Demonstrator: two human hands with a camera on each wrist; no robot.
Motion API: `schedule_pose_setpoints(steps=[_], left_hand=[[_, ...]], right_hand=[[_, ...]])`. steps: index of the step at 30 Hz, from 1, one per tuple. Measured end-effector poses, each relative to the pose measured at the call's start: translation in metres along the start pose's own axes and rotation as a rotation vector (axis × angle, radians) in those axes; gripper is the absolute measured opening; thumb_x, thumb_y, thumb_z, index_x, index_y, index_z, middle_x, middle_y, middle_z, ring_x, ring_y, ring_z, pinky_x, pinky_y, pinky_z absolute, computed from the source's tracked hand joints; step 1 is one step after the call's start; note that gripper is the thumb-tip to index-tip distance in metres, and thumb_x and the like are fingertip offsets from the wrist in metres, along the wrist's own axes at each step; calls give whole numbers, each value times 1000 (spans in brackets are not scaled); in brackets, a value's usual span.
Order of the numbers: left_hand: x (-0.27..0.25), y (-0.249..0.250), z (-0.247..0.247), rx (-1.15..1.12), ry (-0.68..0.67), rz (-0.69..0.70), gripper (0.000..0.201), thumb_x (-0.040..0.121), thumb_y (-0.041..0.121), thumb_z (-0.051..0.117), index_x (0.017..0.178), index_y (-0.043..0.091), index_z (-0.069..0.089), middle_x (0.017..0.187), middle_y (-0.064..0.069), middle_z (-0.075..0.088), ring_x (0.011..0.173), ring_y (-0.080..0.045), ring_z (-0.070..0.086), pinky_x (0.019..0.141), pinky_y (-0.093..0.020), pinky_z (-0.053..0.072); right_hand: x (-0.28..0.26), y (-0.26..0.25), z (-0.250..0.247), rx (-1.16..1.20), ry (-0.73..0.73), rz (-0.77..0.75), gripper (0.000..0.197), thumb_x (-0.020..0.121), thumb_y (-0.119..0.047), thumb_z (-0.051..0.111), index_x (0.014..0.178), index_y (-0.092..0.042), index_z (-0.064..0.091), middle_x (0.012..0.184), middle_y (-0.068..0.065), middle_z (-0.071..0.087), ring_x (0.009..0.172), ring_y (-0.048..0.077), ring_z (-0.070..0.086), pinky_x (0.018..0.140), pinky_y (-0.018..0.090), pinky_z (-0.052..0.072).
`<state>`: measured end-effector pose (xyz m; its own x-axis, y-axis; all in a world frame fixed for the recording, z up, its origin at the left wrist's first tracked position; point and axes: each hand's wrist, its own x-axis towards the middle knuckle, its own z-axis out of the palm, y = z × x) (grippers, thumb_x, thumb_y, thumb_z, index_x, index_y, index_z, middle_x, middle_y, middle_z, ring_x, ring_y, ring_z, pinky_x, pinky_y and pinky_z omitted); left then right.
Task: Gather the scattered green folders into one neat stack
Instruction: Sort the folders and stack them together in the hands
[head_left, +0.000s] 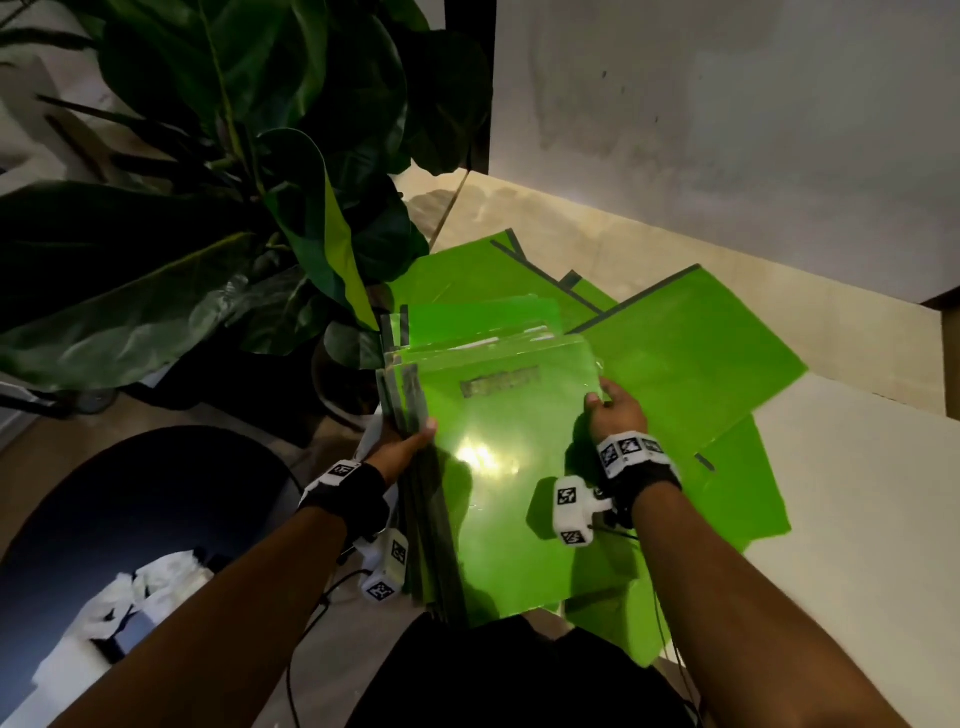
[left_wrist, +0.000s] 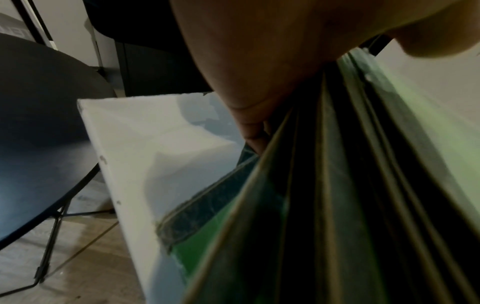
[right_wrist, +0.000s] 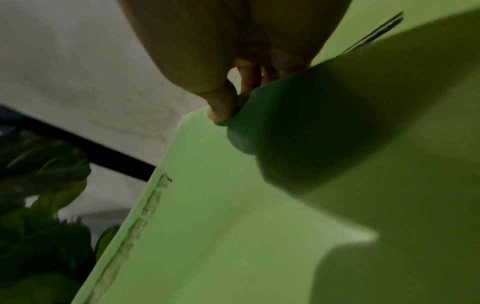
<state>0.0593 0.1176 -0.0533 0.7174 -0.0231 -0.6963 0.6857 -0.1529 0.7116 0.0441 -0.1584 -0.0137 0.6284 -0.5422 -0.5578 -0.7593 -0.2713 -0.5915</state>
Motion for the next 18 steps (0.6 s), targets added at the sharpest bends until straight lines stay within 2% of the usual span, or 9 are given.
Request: schedule_pose_setpoints(steps=[2,6,7,9,12,13,14,16,18], left_hand=[[-2,3,2,80,-1,-37,78,76,32,77,135,-2,38,127,-30,54,108,-37,60,92,-43,51],[0,10,3,71,42,-96,66,76,23,78,127,-1,44,90,-15,63,73,-27,62,62,-33,55],[2,10,2,62,53,-86,65,74,23,79,124,-2,47,88,-14,62,71,-27,62,60,-33,54],[2,14,-1,60,55,-42,61,71,25,81,118,0,51,93,-14,61,78,-28,61,68,-35,52],[-1,16,-3,78,29,-16,88,46,47,90,115,7,52,98,-13,61,87,-29,62,76,-40,54],[-1,15,-4,80,24,5,88,42,48,90,113,11,52,103,-14,62,92,-29,63,81,-43,55],[-3,16,-4,76,18,17,80,48,43,90,111,13,52,106,-14,64,94,-29,63,84,-42,55],[-9,17,-5,31,7,-1,52,63,29,86,105,12,60,105,-15,67,89,-28,67,78,-35,54],[-20,20,-3,-105,-59,-22,44,59,22,87,96,10,66,95,-16,72,75,-26,71,67,-31,56]], right_hand=[[-1,0,9,-102,-19,-34,49,93,-34,56,140,-25,49,137,19,52,126,36,49,108,41,39],[1,1,12,-253,-113,-61,63,92,-41,56,147,-15,37,145,17,44,133,36,42,110,45,35],[1,2,12,-270,-111,-77,64,92,-40,57,146,-11,36,146,17,43,134,35,41,111,44,34],[-1,5,14,-313,-90,-94,65,92,-38,58,144,-4,37,145,18,44,135,34,39,111,42,32],[-7,4,16,-340,-70,-98,65,91,-38,60,143,-6,38,144,19,42,136,36,35,110,42,30],[-7,4,17,-333,-74,-103,65,90,-38,60,143,-8,37,145,19,40,136,37,33,109,43,30],[-10,2,16,-330,-87,-96,66,90,-40,60,144,-11,37,145,19,39,137,37,31,109,43,30],[-11,0,14,-303,-117,-102,66,89,-43,60,143,-14,38,145,17,38,136,36,33,108,43,32],[-10,1,9,-231,-133,-102,64,88,-47,60,141,-15,41,142,15,39,130,35,42,104,40,36]])
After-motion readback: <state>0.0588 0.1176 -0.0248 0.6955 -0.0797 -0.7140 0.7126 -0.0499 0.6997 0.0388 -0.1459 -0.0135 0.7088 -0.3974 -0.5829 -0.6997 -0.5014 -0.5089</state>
